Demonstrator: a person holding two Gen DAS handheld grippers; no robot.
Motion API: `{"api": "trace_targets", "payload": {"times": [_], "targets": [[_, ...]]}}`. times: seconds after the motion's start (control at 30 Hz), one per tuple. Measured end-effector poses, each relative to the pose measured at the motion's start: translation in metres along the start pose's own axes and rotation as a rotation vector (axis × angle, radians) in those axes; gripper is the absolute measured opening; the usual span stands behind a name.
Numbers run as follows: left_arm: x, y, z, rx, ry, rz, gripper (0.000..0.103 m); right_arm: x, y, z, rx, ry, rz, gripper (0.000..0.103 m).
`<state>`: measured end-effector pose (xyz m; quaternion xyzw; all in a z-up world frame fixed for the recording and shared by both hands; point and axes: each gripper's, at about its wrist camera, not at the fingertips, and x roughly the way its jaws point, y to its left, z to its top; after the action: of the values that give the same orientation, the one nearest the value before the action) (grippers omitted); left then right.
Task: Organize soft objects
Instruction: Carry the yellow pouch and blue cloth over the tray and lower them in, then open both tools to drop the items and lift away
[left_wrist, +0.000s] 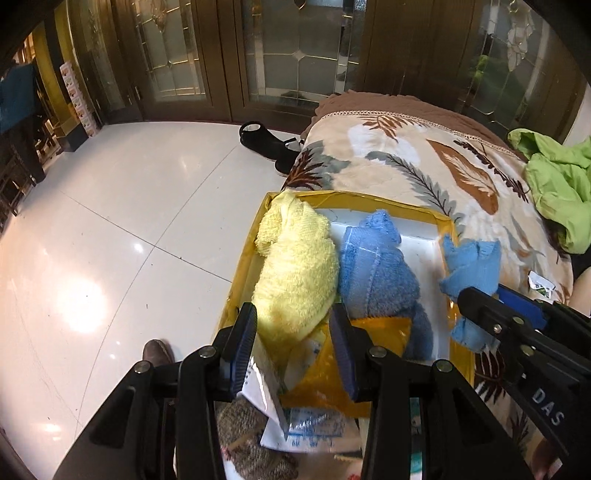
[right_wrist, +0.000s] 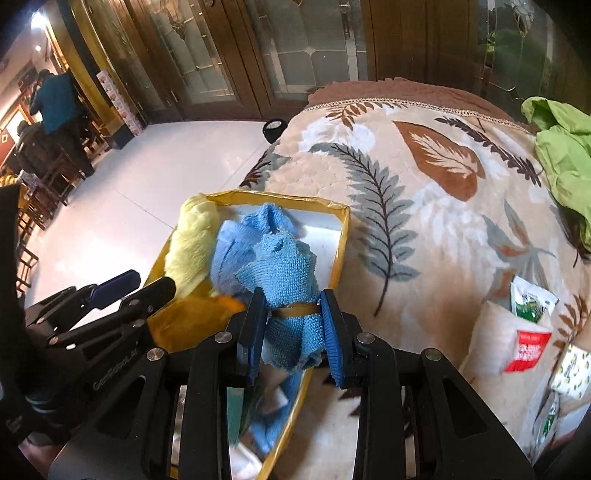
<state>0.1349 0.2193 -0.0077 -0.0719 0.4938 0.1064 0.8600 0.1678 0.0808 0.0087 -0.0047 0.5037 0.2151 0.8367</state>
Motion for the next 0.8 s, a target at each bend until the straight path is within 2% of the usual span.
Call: {"api": "trace_targets", "payload": {"times": [0.2,0.27,0.3,0.37,0.43,0.67,0.73,0.8], "targets": [[0.011,-0.006,-0.001,0.006,0.002,0.005,0.041,0.023,-0.005,0.006,0.010,0.017,0.000,0.029],[0.013,-0.005,-0.002,-0.006,0.006,0.000,0.050,0.026,-0.008,0.006,0.024,0.017,0.018,0.029],[0.014,-0.005,-0.002,-0.012,0.008,-0.003,0.058,0.027,-0.009,0.006,0.027,0.019,0.027,0.031],[0.015,-0.005,-0.003,-0.014,0.006,-0.002,0.063,0.026,-0.008,0.005,0.019,0.018,0.038,0.032],[0.014,-0.006,-0.004,-0.013,0.007,0.011,0.074,0.025,-0.006,0.004,0.008,0.015,0.036,0.033],[0.009,0.002,-0.002,-0.053,0.006,0.013,0.076,0.015,-0.014,-0.002,0.067,-0.013,0.102,0.037],[0.004,0.004,-0.001,-0.064,-0.004,0.018,0.076,0.014,-0.015,-0.003,0.077,-0.015,0.105,0.045],[-0.001,0.005,0.001,-0.064,-0.018,0.018,0.076,0.011,-0.016,-0.004,0.074,-0.018,0.091,0.045]]}}
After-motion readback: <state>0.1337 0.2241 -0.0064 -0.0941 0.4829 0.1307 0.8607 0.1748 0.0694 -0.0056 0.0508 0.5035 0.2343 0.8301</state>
